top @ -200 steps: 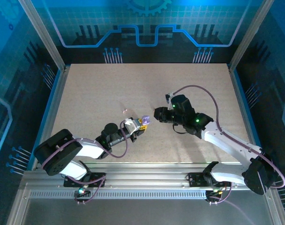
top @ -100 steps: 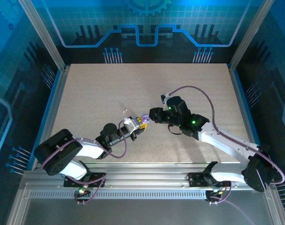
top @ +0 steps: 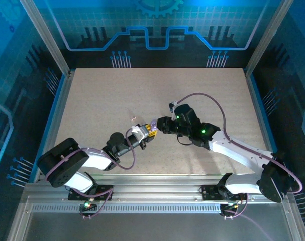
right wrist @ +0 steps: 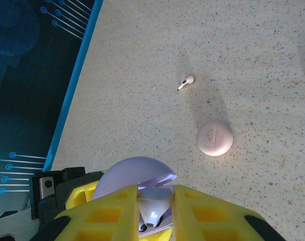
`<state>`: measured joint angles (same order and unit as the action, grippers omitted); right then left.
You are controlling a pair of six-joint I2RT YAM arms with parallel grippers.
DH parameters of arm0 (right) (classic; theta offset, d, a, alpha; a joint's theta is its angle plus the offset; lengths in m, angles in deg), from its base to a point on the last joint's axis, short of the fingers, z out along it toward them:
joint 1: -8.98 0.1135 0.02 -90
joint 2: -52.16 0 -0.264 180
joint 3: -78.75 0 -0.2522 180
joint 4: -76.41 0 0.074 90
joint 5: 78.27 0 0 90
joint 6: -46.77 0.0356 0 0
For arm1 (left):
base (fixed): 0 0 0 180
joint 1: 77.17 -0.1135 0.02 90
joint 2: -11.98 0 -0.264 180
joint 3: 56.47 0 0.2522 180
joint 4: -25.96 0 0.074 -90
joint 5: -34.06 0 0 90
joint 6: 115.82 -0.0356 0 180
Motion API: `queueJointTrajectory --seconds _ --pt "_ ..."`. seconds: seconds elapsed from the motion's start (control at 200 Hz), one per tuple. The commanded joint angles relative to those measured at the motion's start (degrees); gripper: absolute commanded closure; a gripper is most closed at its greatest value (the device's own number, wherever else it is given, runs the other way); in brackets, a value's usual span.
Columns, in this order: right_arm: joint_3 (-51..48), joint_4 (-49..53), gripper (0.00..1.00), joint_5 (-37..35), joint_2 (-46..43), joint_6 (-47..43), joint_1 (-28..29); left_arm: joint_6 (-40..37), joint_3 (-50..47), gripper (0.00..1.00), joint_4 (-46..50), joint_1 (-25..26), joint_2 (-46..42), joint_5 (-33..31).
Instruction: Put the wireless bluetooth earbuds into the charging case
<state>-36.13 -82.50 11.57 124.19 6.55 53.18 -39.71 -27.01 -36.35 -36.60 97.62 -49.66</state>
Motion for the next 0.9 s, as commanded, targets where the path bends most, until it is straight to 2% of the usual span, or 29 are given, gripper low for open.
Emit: queueJointTrajectory --seconds 0.0,0.245,0.52,0.895 --pt "-0.6 -1.4 0.78 -0.6 0.6 0.9 1.4 0.1 0.0 0.93 -3.6 0.3 0.9 -0.5" --pt "-0.6 -1.8 0.76 -0.4 1.5 1.2 1.6 0.2 0.0 0.93 -4.1 0.3 0.9 -0.6" --pt "-0.1 -0.8 0.65 -1.1 1.2 1.5 1.6 0.1 -0.3 0.93 -4.1 0.4 0.7 -0.5" --pt "-0.5 2.2 0.58 -4.1 -4.7 -2.7 1.0 0.4 -0.4 0.93 -3.0 0.3 -0.5 -0.1"
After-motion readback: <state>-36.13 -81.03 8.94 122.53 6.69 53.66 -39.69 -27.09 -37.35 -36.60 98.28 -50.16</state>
